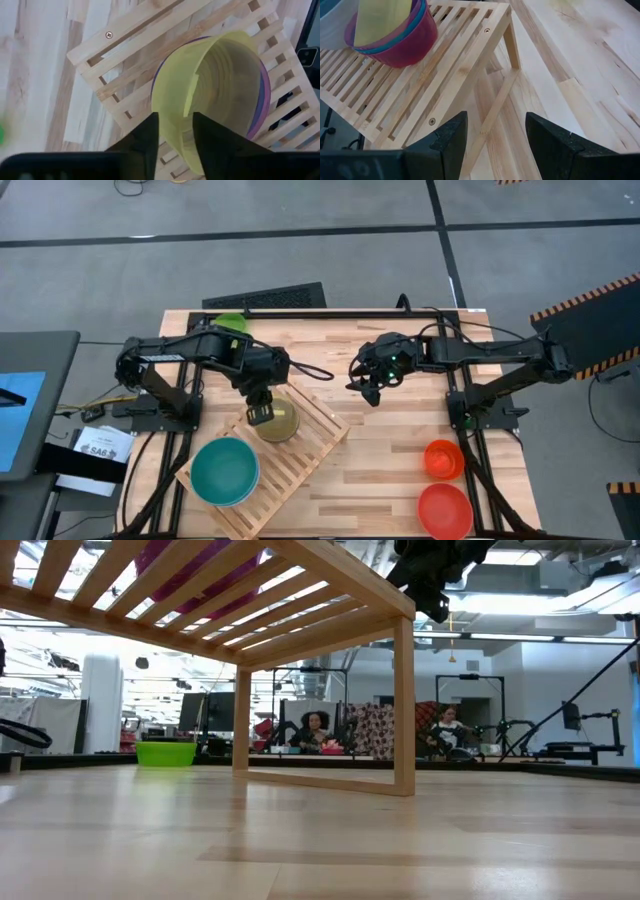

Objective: Place and stack bowls onto a shelf
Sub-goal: Stack the small yellow bowl on the shelf on top of the small violet bowl on the shelf

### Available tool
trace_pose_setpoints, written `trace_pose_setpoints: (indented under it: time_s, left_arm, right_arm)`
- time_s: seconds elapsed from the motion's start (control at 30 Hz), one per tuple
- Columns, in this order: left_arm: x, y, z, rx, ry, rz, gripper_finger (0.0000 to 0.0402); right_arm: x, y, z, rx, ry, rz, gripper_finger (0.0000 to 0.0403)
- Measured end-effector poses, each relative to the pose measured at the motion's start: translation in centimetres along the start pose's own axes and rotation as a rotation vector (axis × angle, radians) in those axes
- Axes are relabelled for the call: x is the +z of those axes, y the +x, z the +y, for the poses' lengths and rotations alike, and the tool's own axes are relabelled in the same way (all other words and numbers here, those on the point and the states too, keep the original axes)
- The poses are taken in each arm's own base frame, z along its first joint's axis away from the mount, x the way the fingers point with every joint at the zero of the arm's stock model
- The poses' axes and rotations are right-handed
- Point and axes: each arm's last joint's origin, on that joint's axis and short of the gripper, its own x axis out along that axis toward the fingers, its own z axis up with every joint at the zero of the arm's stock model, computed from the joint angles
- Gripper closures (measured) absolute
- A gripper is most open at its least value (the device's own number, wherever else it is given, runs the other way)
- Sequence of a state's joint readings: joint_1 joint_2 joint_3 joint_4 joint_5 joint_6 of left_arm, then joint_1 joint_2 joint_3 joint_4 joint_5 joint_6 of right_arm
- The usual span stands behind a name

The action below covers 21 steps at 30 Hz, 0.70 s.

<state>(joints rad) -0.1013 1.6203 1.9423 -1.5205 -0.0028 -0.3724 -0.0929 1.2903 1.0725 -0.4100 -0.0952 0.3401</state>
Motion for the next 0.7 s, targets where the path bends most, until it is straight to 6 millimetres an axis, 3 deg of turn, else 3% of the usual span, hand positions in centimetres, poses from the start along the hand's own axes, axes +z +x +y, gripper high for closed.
trace_pose_setpoints:
  time_s: [0.2, 0.4, 0.57, 0.7]
  left_arm:
    - [0.0, -0.4, 0.4, -0.005, 0.039, -0.014, 0.0255]
    - [-0.7, -3.0, 0.6, 0.013, 0.133, -0.183, 0.0258]
    - [-2.4, -5.8, 0.8, 0.094, 0.13, -0.4, 0.0311]
    - [-4.4, -4.8, 1.0, 0.116, 0.098, -0.552, 0.0388]
  right_arm:
    - [0.0, 0.0, 0.0, 0.0, 0.0, 0.0, 0.0178]
    - [0.0, 0.0, 0.0, 0.0, 0.003, 0.001, 0.0178]
    - [0.0, 0.0, 0.0, -0.001, 0.003, 0.003, 0.0178]
    - [0.0, 0.0, 0.0, 0.0, 0.003, 0.002, 0.0178]
